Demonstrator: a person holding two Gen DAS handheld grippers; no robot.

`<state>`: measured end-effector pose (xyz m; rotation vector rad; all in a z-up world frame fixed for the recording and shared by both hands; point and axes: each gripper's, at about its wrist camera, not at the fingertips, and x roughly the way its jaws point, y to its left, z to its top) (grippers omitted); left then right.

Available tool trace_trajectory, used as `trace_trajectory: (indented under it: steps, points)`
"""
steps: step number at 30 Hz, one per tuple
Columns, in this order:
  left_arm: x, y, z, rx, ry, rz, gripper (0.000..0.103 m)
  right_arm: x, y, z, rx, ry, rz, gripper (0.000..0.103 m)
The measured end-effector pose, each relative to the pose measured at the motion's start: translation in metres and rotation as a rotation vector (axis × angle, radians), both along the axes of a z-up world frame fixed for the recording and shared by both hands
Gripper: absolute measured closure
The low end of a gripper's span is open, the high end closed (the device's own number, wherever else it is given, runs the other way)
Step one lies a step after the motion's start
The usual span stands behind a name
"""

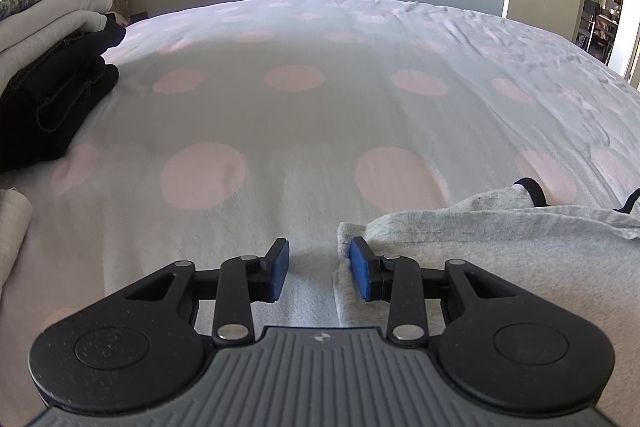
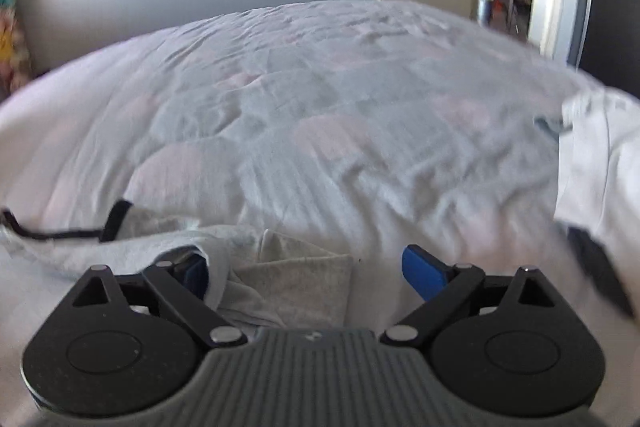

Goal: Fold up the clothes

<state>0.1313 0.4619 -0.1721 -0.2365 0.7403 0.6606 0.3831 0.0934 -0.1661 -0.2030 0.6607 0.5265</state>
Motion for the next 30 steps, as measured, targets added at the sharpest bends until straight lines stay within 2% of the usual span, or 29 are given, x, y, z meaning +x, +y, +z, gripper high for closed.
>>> trace_trajectory:
  steps: [2,5,7,8,10,11,13,14,15,16,20,22,24,25,27,30]
  points:
    - [0.001,-0.001,0.000,0.006,0.004,0.001,0.063,-0.006,0.001,0.003,-0.012,-0.032,0.017,0.006]
    - [0.001,-0.001,0.001,0.000,-0.001,0.006,0.063,-0.013,-0.003,0.009,-0.008,-0.027,0.037,0.009]
    - [0.001,0.000,0.001,-0.007,-0.007,0.011,0.063,-0.021,-0.003,0.010,-0.017,-0.010,0.071,0.021]
    - [0.001,0.000,0.001,-0.007,-0.008,0.011,0.065,-0.026,-0.002,0.010,-0.031,-0.004,0.092,0.023]
    - [0.001,0.000,0.001,-0.004,-0.010,0.007,0.067,-0.034,0.002,0.010,-0.054,0.000,0.130,0.038]
    - [0.001,0.000,0.001,-0.002,-0.009,0.006,0.067,-0.037,0.004,0.010,-0.065,0.002,0.148,0.040]
    - [0.001,-0.001,0.001,0.006,-0.007,0.002,0.067,-0.040,0.006,0.011,-0.069,0.008,0.161,0.060]
    - [0.001,-0.001,0.001,0.009,-0.005,0.001,0.067,-0.041,0.005,0.012,-0.067,0.012,0.161,0.066]
    - [0.001,-0.001,0.001,0.010,-0.005,0.001,0.067,-0.043,0.005,0.014,-0.065,0.011,0.159,0.078]
    - [0.001,-0.001,0.001,0.008,-0.006,0.002,0.067,-0.044,0.004,0.015,-0.062,-0.005,0.148,0.083]
    - [0.002,-0.002,0.000,0.010,-0.006,0.001,0.068,-0.037,0.002,0.024,-0.009,-0.121,0.091,0.084]
    - [0.004,-0.002,0.000,0.014,-0.002,-0.003,0.069,-0.028,0.012,0.023,-0.030,-0.207,0.077,0.083]
    - [0.004,-0.002,-0.001,0.017,-0.001,-0.007,0.069,-0.020,0.020,0.019,-0.038,-0.291,0.057,0.076]
    - [0.004,-0.001,-0.001,0.017,-0.002,-0.008,0.069,-0.017,0.022,0.017,-0.037,-0.314,0.049,0.068]
    - [0.005,0.000,-0.002,0.014,-0.007,-0.007,0.069,-0.013,0.020,0.011,-0.027,-0.307,0.030,0.064]
    - [0.004,0.001,-0.002,0.005,-0.020,-0.002,0.069,-0.001,0.007,0.009,0.047,-0.222,-0.009,0.064]
